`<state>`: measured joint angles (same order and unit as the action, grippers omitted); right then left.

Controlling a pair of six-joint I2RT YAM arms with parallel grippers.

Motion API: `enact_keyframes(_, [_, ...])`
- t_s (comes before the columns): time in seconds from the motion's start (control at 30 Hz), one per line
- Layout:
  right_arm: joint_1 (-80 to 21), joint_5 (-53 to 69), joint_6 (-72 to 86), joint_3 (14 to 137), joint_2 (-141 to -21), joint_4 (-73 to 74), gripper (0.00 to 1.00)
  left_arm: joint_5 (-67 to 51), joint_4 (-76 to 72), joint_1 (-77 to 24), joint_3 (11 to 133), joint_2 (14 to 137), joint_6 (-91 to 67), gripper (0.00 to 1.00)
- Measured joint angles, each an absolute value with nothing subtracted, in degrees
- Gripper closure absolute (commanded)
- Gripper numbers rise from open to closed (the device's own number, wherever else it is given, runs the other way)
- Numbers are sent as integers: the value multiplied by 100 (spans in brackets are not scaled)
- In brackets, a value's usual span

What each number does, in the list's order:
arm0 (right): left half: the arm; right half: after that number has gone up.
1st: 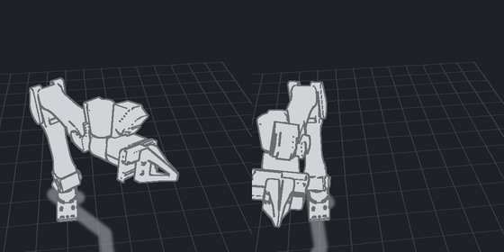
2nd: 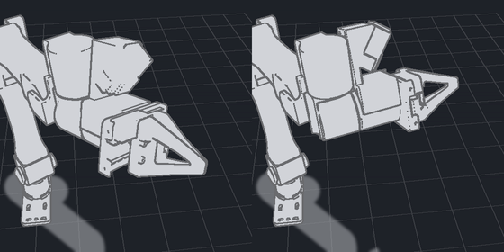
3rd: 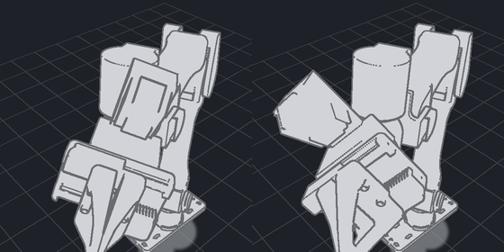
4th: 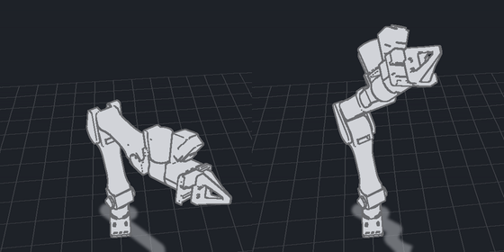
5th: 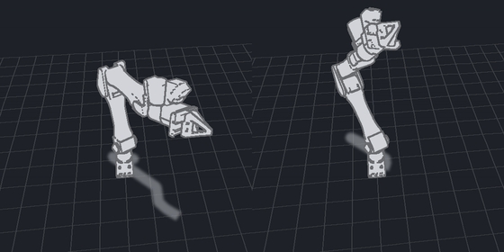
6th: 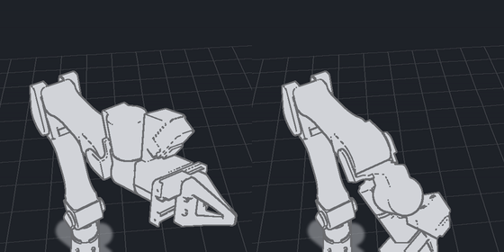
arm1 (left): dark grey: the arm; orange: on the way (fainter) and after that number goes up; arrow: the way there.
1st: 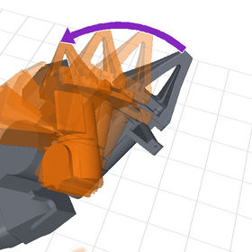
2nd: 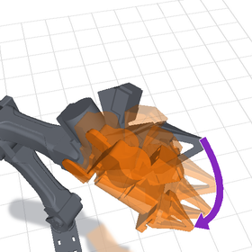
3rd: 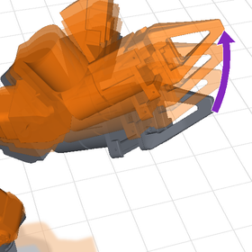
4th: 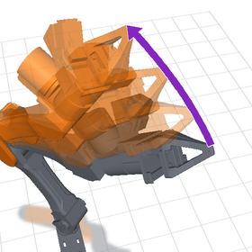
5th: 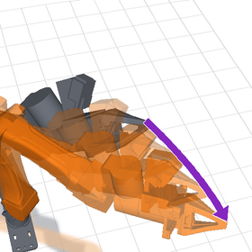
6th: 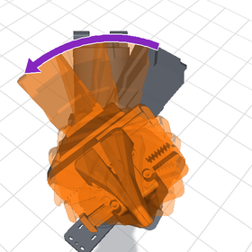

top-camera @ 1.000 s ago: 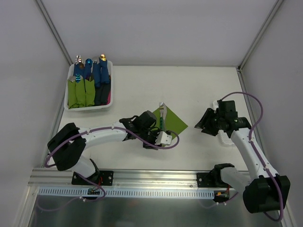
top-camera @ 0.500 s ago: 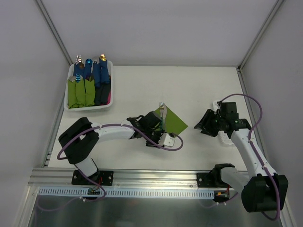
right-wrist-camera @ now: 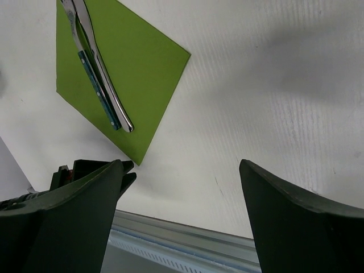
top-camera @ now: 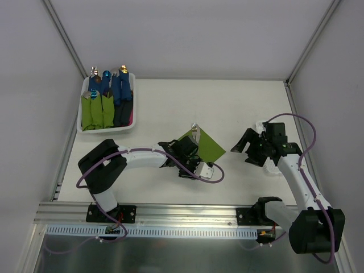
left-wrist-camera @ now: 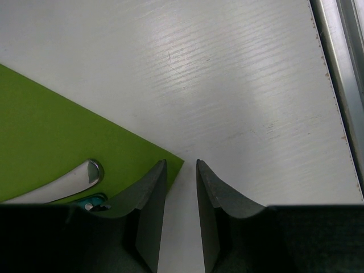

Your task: Place the utensils on the paper napkin and roll it up

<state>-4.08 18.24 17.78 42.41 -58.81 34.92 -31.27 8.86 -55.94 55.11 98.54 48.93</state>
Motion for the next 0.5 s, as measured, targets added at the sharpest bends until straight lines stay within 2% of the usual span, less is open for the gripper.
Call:
enact_keyframes(0.17, [-384,1686,1699,4241,-5763,3500,1,-3124,884,-5592,5529,9942,4890,74])
enact_keyframes(0.5, [-327,1721,1382,4252,-5258,3603,1,-3100,882,-5592,5586,10084,4890,78])
